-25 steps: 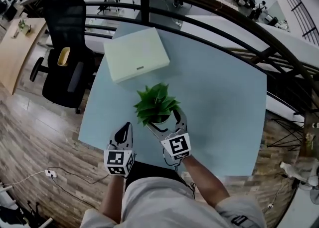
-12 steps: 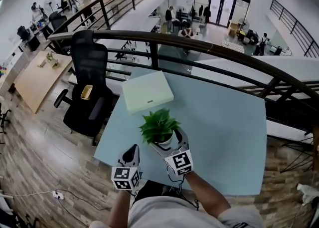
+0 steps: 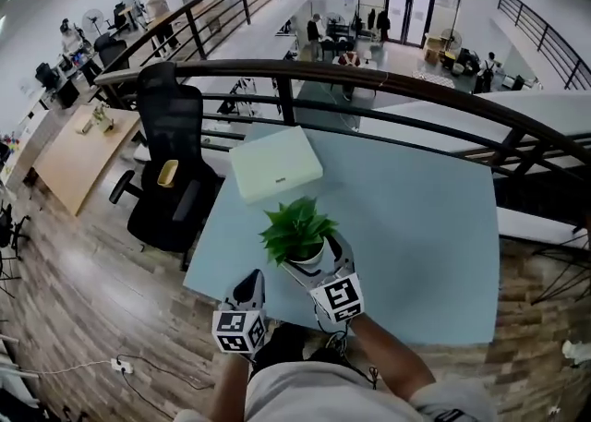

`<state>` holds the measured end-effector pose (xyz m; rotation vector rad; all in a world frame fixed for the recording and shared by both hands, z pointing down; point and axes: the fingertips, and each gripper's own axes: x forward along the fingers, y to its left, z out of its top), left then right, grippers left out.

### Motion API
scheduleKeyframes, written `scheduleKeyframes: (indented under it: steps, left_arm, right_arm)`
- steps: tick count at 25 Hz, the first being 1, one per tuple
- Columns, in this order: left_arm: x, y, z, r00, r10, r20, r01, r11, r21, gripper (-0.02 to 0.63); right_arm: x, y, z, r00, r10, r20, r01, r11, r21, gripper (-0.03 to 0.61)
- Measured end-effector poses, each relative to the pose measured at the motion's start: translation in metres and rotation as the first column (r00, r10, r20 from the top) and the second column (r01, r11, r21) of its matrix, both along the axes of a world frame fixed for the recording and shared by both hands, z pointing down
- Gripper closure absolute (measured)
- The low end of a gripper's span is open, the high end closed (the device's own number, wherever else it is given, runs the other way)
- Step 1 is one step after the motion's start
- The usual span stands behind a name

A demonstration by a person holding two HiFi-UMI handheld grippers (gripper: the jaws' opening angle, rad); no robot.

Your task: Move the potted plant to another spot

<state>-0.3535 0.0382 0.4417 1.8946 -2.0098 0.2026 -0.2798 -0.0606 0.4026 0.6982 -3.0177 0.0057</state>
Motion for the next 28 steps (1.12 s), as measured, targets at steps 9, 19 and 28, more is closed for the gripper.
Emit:
scheduleKeyframes:
  steps: [9, 19, 28]
  left_arm:
    - [-0.014, -0.05, 0.004, 0.976, 0.218, -0.024, -0.218, 0.976, 0.016, 0.601]
    - [0.004, -0.094, 0.02, 0.839, 0.544, -0.007, -0.544, 0.839, -0.003, 0.601]
    - [0.127, -0.096, 0.014, 0.601, 0.799, -0.017, -0.799, 0.601, 0.01, 0.601]
  right_arm:
    - [0.004, -0.012, 0.006, 0.982, 0.189, -0.013, -0.189, 0.981, -0.039, 0.087]
    - [0.044, -0.019, 0.013, 0.86, 0.51, 0.011, -0.508, 0.859, -0.073, 0.087]
    - [0.162, 0.021, 0.0, 0.662, 0.749, -0.016, -0.749, 0.661, -0.042, 0.087]
